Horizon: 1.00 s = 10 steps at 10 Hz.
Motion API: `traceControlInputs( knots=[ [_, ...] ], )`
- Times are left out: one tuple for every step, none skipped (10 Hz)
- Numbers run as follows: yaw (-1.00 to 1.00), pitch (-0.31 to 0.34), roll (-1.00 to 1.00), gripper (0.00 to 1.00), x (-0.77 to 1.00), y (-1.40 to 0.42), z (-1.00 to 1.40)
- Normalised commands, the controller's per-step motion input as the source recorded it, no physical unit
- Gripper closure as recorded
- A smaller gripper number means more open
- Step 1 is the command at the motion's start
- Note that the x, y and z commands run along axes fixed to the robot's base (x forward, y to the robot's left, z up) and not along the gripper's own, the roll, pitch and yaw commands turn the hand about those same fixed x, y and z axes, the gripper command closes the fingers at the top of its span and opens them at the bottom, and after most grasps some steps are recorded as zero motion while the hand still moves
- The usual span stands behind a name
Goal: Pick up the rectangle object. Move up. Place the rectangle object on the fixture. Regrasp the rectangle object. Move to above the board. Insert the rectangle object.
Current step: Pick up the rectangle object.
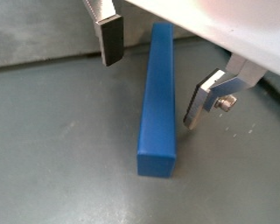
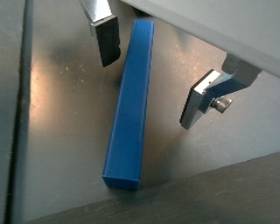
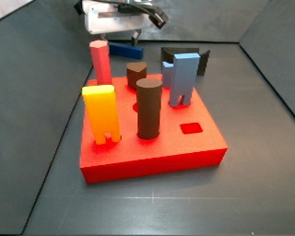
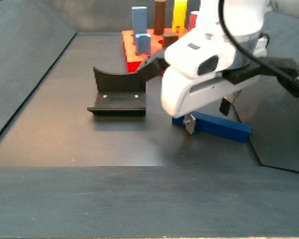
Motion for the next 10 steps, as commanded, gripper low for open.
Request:
traceControlInputs(
  knots=[
    [0.02,0.000,0.00,0.00,0.00,-0.03,0.00],
    [0.00,-0.259,0.05,0.00,0.00,0.00,-0.12],
    [0.03,-0.491,0.05,0.00,0.05,0.05,-0.13],
    [0.03,-0.469,0.06,0.00,0.00,0.00,-0.19],
    [0.00,-0.254,0.01,0.00,0.00,0.00,-0.18],
    [-0.03,0.000,-0.09,0.00,0.01,0.08,0.00],
    [0.00,-0.123,-0.01,0.00,0.00,0.00,-0.17],
    [0.00,-0.034,-0.01,0.00,0.10,0.07,-0.21],
    [0.00,0.000,0.00,0.00,0.00,0.00,0.00],
    [0.00,0.000,0.00,1.00,0.00,0.00,0.00]
  ],
)
